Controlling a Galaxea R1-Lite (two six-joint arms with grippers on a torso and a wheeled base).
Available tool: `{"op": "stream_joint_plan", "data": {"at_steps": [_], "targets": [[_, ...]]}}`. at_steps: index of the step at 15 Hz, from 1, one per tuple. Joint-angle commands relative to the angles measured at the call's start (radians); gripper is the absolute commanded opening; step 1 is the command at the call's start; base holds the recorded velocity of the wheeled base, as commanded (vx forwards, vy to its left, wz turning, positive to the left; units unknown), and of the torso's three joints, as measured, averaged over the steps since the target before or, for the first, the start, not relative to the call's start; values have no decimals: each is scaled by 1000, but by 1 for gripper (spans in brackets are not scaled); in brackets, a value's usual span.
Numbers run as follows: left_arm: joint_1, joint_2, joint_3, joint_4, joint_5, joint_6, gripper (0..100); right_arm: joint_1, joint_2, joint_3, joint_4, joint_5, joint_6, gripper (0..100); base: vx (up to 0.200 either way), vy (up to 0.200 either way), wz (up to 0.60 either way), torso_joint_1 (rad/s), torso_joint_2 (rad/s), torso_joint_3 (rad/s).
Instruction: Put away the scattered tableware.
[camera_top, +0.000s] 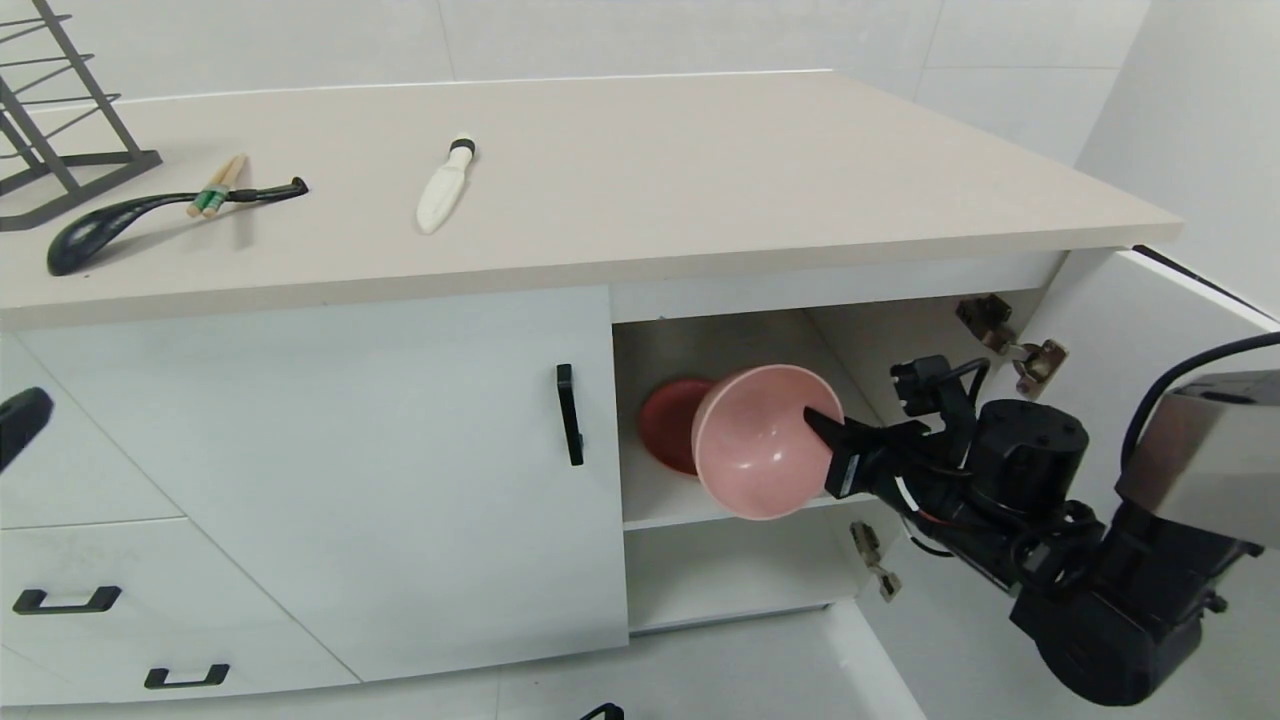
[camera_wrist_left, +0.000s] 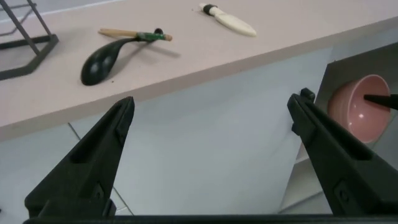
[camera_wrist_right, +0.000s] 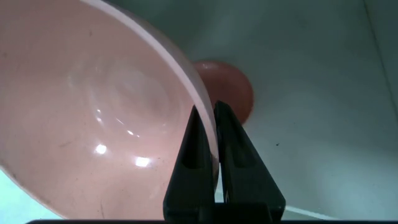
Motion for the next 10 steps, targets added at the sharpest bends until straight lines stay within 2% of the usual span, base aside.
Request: {"op": "stream_joint_plan", "data": {"at_steps": [1, 2, 3, 4, 7, 8, 10], "targets": [[0, 75, 34, -52, 0, -8, 100, -1, 45, -98, 57, 1, -1, 0, 0, 0, 0, 0, 0, 0], [0, 86, 46, -80, 0, -8, 100, -2, 50, -128, 74, 3, -1, 0, 0, 0, 0, 0, 0, 0], [-2, 118, 97, -176, 0, 3, 100, 1, 55, -202, 123, 6, -1, 0, 0, 0, 0, 0, 0, 0], [-14, 125, 121, -231, 0, 4, 100, 5, 61, -228, 155, 6, -1, 0, 0, 0, 0, 0, 0, 0], [-89, 128, 158, -305, 0, 3, 100, 8, 93, -279, 202, 7, -1, 0, 0, 0, 0, 0, 0, 0], [-94, 138, 167, -325, 0, 3, 100, 7, 101, -289, 208, 7, -1, 0, 0, 0, 0, 0, 0, 0], [-88, 250, 245, -538, 0, -4, 100, 4, 105, -362, 281, 7, -1, 0, 0, 0, 0, 0, 0, 0]]}}
